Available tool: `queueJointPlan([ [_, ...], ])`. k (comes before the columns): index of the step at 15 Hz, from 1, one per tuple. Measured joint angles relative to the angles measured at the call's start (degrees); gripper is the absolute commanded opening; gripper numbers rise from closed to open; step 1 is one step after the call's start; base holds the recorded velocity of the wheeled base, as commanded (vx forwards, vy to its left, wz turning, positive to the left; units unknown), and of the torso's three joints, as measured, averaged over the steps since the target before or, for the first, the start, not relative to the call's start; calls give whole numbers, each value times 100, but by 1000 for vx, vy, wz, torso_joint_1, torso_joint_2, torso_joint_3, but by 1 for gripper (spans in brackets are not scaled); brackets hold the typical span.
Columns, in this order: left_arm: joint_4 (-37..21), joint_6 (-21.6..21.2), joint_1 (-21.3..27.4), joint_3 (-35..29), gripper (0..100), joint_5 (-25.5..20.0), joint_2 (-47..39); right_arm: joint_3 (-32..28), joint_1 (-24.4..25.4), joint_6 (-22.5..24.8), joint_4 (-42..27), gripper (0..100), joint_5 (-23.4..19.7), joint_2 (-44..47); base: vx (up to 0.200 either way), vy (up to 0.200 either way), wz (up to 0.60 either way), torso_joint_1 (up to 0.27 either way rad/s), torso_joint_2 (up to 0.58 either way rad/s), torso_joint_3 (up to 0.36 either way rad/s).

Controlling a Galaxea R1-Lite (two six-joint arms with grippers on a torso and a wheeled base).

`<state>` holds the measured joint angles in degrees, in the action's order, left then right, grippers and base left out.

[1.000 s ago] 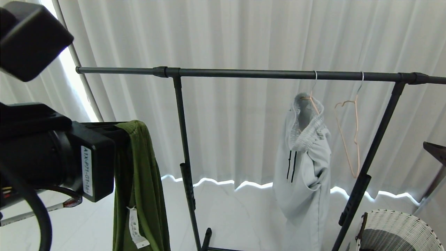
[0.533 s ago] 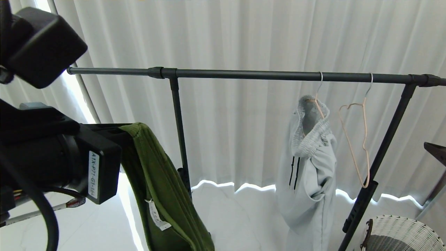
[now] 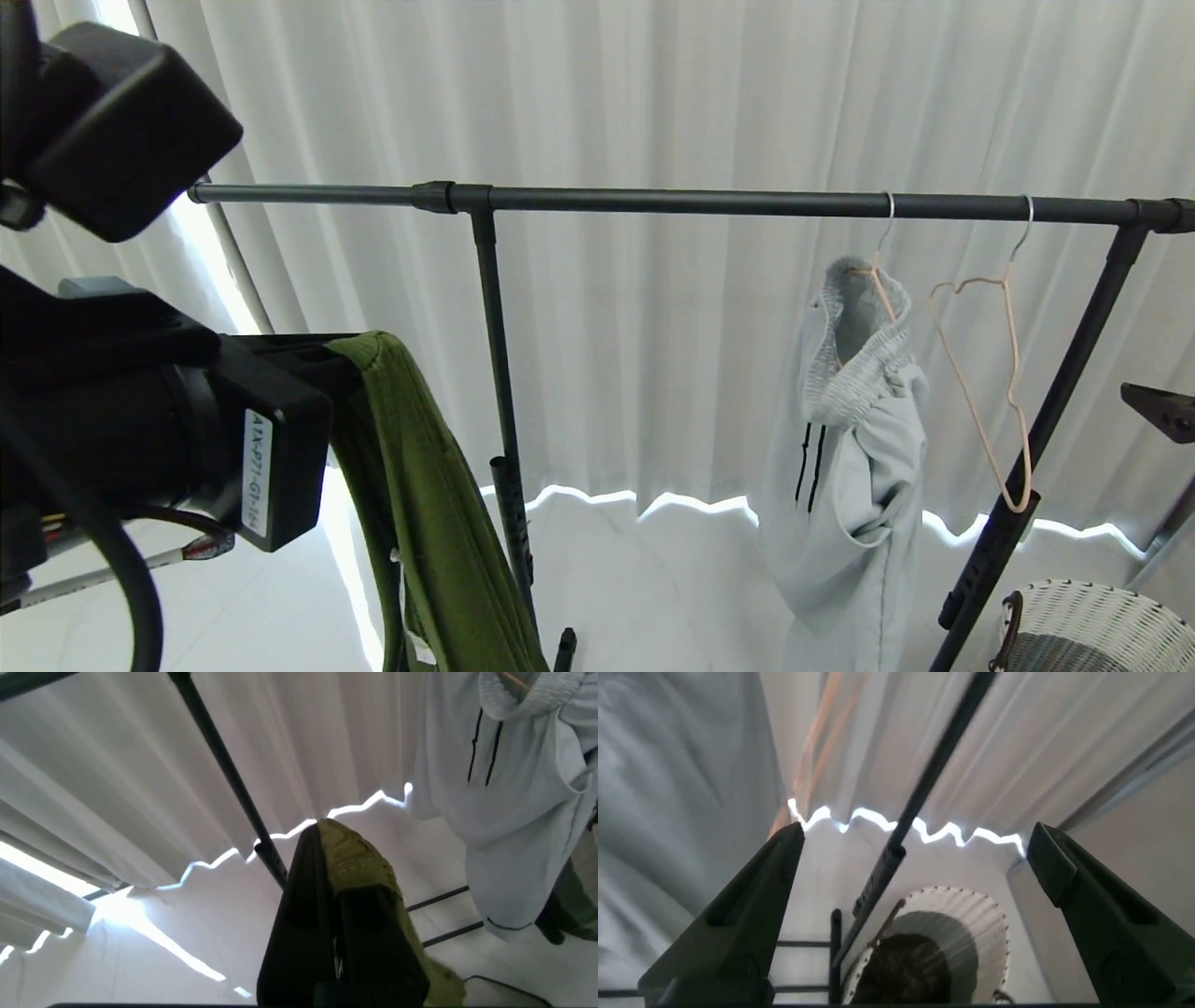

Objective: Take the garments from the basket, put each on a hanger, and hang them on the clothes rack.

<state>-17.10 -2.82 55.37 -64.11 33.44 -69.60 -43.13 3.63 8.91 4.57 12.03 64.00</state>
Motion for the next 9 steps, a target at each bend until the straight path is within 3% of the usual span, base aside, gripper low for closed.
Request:
queueJointPlan([
  [5,-2,0,2,6,0,2,-6,-789,17,-875,-102,100,12,746,0,0,0,0,0,0],
  [7,-2,6,0,11,0,4,-5,-1397,149,-1129,-523,100,11,1189,0,0,0,0,0,0],
  [9,2,9,2,13,0,0,-11,-1812,457,-1744,-1059,100,17,1590,0,0,0,0,0,0],
])
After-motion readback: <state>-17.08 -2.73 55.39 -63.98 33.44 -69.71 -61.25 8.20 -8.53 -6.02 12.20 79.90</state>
